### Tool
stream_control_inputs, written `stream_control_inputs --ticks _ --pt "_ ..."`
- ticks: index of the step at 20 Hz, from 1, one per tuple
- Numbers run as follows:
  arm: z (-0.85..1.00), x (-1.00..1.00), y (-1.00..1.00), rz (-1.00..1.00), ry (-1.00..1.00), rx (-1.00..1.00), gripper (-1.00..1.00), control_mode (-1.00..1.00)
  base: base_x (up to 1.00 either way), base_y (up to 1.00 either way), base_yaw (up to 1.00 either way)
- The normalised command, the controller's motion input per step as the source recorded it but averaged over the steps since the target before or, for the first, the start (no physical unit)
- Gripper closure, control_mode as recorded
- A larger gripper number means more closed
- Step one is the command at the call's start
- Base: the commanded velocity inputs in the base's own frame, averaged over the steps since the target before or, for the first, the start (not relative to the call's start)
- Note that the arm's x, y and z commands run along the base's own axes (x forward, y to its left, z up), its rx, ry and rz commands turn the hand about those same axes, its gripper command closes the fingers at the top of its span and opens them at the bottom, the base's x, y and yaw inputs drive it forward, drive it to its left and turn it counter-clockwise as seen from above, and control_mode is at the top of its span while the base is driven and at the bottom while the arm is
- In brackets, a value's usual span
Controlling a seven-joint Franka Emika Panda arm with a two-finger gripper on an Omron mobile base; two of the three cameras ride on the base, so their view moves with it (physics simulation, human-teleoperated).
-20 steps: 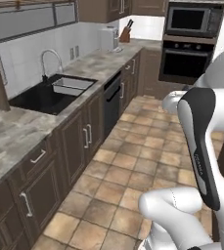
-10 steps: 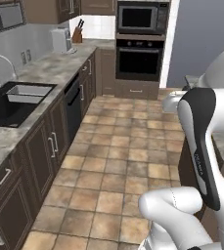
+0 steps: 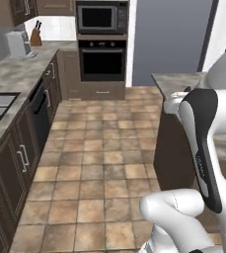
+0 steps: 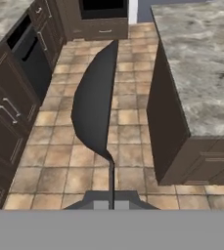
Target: Organize the utensils by type. Pick up the wooden spoons from the counter and place them in the open cabinet. Then pick up the metallic utensils from the counter and place them in the open drawer.
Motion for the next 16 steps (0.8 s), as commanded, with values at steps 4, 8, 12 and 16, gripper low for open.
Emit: stream_control_inputs --ticks 4,8,12,16 --pt "0.00 0.00 0.00 0.00 0.00 0.00 1.00 1.00 -0.29 -0.16 -0.34" --pt "0.00 0.00 0.00 0.00 0.00 0.00 1.00 1.00 -0.37 -0.16 -0.34" --pt "0.00 0.00 0.00 0.00 0.00 0.00 1.00 1.00 -0.48 -0.21 -0.38" --pt "0.00 0.00 0.00 0.00 0.00 0.00 1.00 1.00 -0.51 -0.22 -0.40"
